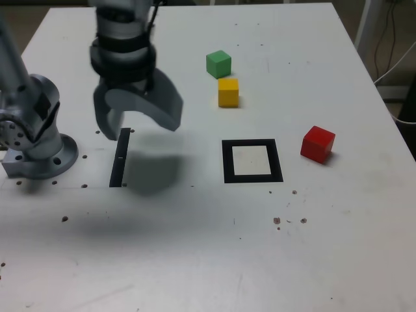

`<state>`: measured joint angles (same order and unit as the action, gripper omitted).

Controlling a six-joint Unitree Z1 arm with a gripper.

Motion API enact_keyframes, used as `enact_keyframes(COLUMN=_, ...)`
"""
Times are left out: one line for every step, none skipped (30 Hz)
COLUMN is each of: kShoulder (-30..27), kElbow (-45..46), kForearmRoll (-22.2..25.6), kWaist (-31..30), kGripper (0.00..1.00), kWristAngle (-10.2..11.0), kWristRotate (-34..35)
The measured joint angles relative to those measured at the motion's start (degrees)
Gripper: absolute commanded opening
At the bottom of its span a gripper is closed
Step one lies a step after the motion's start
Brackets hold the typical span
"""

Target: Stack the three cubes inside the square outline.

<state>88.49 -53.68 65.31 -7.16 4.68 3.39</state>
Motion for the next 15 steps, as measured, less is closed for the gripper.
enact_keyframes(kShoulder=0.22, kElbow=-0.75, kForearmRoll=0.39, kWaist=0.00, kGripper=0.99, kWristAngle=0.14, kWristRotate=-0.04)
enact_keyframes(kShoulder=0.60, kElbow=-1.57, kForearmRoll=0.87, kWaist=0.00, kGripper=0.99, kWristAngle=0.31, kWristRotate=-0.10)
enact_keyframes(kShoulder=1.11, kElbow=-2.72, kForearmRoll=1.47, kWaist=0.00, kGripper=0.99, kWristAngle=0.54, kWristRotate=-0.25)
enact_keyframes(kShoulder=2.06, kElbow=-4.33, kForearmRoll=2.03, kWaist=0.00, kGripper=0.99, kWristAngle=0.84, kWristRotate=-0.49)
enact_keyframes(kShoulder=3.17, kElbow=-5.87, kForearmRoll=2.51, kWaist=0.00, kGripper=0.99, kWristAngle=1.11, kWristRotate=-0.74)
enact_keyframes(kShoulder=4.06, kElbow=-6.99, kForearmRoll=2.78, kWaist=0.00, kGripper=0.99, kWristAngle=1.29, kWristRotate=-0.94)
enact_keyframes(kShoulder=4.93, kElbow=-7.89, kForearmRoll=3.09, kWaist=0.00, kGripper=0.99, kWristAngle=1.43, kWristRotate=-1.12)
enact_keyframes(kShoulder=5.71, kElbow=-8.87, kForearmRoll=3.45, kWaist=0.00, kGripper=0.99, kWristAngle=1.56, kWristRotate=-1.32)
enact_keyframes(kShoulder=6.41, kElbow=-9.87, kForearmRoll=3.80, kWaist=0.00, kGripper=0.99, kWristAngle=1.67, kWristRotate=-1.54)
enact_keyframes(kShoulder=7.19, kElbow=-11.40, kForearmRoll=4.14, kWaist=0.00, kGripper=0.99, kWristAngle=1.79, kWristRotate=-1.85)
enact_keyframes(kShoulder=7.84, kElbow=-12.67, kForearmRoll=4.35, kWaist=0.00, kGripper=0.99, kWristAngle=1.86, kWristRotate=-2.13)
enact_keyframes(kShoulder=8.55, kElbow=-13.84, kForearmRoll=4.59, kWaist=0.00, kGripper=0.99, kWristAngle=1.94, kWristRotate=-2.43)
enact_keyframes(kShoulder=9.29, kElbow=-15.04, kForearmRoll=5.00, kWaist=0.00, kGripper=0.99, kWristAngle=2.04, kWristRotate=-2.76)
enact_keyframes(kShoulder=10.30, kElbow=-16.66, kForearmRoll=5.73, kWaist=0.00, kGripper=0.99, kWristAngle=2.21, kWristRotate=-3.19)
enact_keyframes(kShoulder=11.22, kElbow=-18.21, kForearmRoll=6.37, kWaist=0.00, kGripper=0.99, kWristAngle=2.34, kWristRotate=-3.56)
